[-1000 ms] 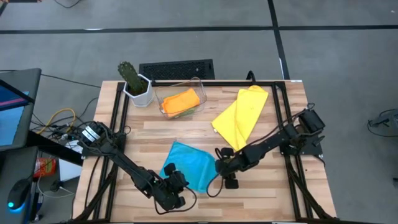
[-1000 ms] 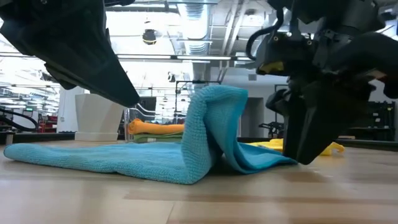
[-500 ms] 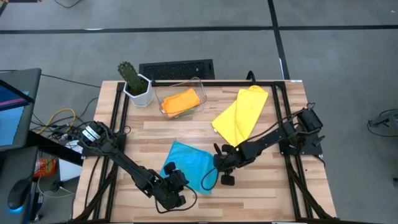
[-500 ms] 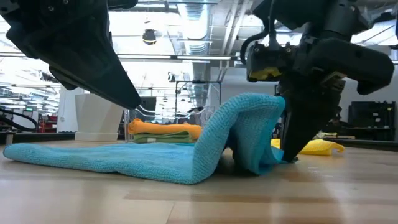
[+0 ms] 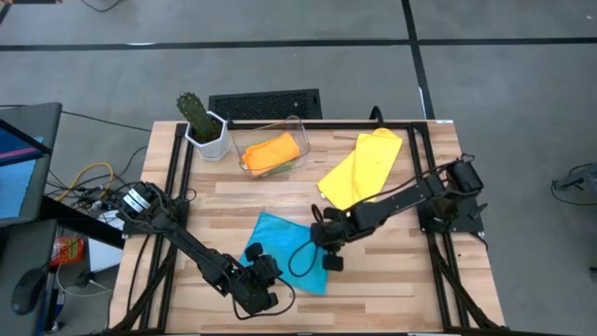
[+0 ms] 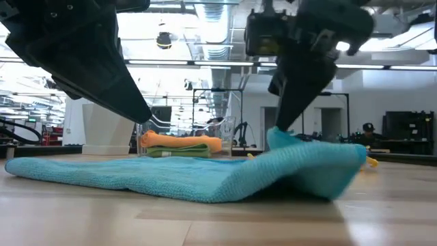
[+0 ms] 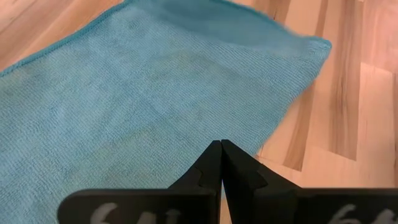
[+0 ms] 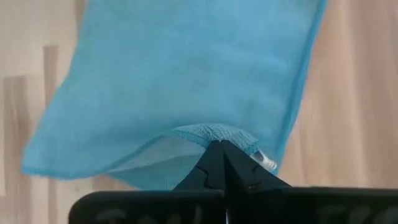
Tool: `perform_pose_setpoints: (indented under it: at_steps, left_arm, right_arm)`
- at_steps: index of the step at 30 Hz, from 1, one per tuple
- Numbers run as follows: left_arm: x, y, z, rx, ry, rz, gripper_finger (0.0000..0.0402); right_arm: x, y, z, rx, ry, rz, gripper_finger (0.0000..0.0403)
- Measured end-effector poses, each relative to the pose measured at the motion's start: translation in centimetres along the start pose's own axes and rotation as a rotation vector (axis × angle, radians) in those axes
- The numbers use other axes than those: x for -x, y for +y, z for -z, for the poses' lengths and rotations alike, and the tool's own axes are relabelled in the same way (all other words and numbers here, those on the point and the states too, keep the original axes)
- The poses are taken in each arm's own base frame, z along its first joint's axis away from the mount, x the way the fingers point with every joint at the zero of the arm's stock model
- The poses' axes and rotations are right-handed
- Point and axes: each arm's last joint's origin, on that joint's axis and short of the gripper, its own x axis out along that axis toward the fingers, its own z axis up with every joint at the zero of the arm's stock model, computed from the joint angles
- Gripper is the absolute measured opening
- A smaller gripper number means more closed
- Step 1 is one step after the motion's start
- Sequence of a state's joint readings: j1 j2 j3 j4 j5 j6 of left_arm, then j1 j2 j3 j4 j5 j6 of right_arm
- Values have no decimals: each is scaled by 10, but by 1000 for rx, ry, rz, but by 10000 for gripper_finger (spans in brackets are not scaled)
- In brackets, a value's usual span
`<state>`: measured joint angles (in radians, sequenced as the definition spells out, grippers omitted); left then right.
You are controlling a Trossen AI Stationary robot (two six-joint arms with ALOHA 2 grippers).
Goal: Fold microfiber towels
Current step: Fold the blue microfiber cloth
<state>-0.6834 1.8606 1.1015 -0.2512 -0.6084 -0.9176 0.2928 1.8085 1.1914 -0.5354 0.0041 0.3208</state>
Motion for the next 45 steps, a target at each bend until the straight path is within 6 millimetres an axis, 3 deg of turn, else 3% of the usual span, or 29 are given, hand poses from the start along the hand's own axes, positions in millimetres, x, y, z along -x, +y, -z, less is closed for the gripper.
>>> perform_pose_setpoints:
  at_steps: [4,11,19,29,36,42,45]
  left_arm:
    - [0,0,0,1,1,1,0]
    - [0,0,0,6,4,4,0]
    - [0,0,0,2,7,6,0]
    - [1,-1,1,5,15,15,0]
    - [1,-1,2,3,14,13,0]
    - [2,-2,3,-5,21,13,0]
    - [2,-2,3,-5,20,10,0]
  right_arm:
    - [4,-8,-9,19,-14,-37,14]
    - [4,-3,1,53,74,-39,49]
    - [5,6,18,56,178,37,132]
    - [6,-1,21,-25,227,71,220]
    - [-16,-13,16,-71,243,56,227]
    - [-40,-17,28,-56,329,60,225]
    - [-43,-19,30,-63,348,43,205]
